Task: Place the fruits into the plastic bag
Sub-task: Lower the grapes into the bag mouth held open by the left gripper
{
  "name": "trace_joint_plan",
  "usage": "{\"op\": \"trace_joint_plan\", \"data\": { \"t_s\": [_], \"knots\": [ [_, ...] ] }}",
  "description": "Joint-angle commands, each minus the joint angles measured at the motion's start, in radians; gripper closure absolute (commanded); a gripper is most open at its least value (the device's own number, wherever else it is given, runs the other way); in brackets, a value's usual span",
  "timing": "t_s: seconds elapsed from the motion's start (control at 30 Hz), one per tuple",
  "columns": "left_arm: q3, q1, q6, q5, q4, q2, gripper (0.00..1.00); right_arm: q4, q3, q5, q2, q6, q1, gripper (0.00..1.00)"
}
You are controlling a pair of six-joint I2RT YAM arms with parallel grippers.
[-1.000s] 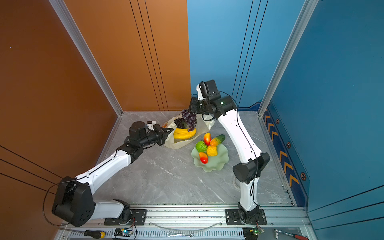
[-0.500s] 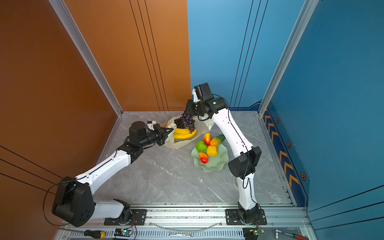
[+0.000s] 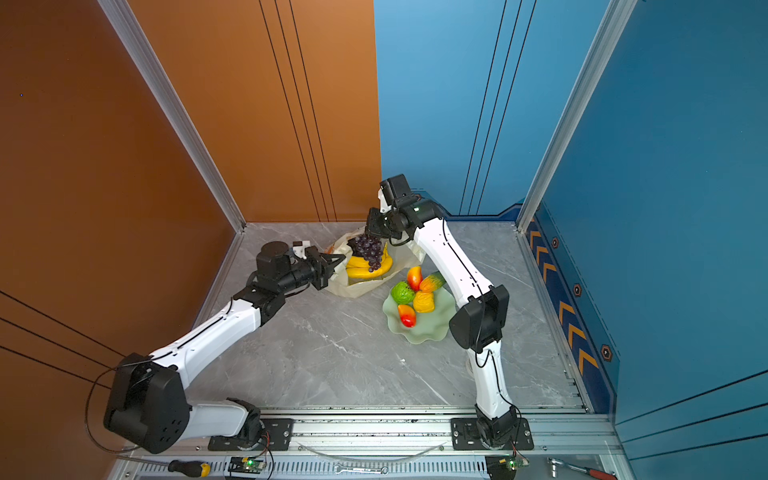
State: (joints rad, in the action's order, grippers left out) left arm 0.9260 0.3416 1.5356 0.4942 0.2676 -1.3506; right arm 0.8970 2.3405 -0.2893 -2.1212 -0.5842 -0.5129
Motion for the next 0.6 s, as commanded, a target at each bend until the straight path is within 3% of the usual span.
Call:
{"op": "trace_joint_plan", "data": {
  "t_s": [0.0,0.57],
  "knots": [
    [0.03,-0.006,0.0,-0.011,0.011,-0.003,1.0,-0.041,-0.026,-0.02,0.01,0.011,-0.006,1.0],
    [0.031,0.008,0.001,-0.041,0.011,0.008,1.0,-0.095,-0.249,-0.005,0.083,0.059,-0.005,1.0]
  ]
}}
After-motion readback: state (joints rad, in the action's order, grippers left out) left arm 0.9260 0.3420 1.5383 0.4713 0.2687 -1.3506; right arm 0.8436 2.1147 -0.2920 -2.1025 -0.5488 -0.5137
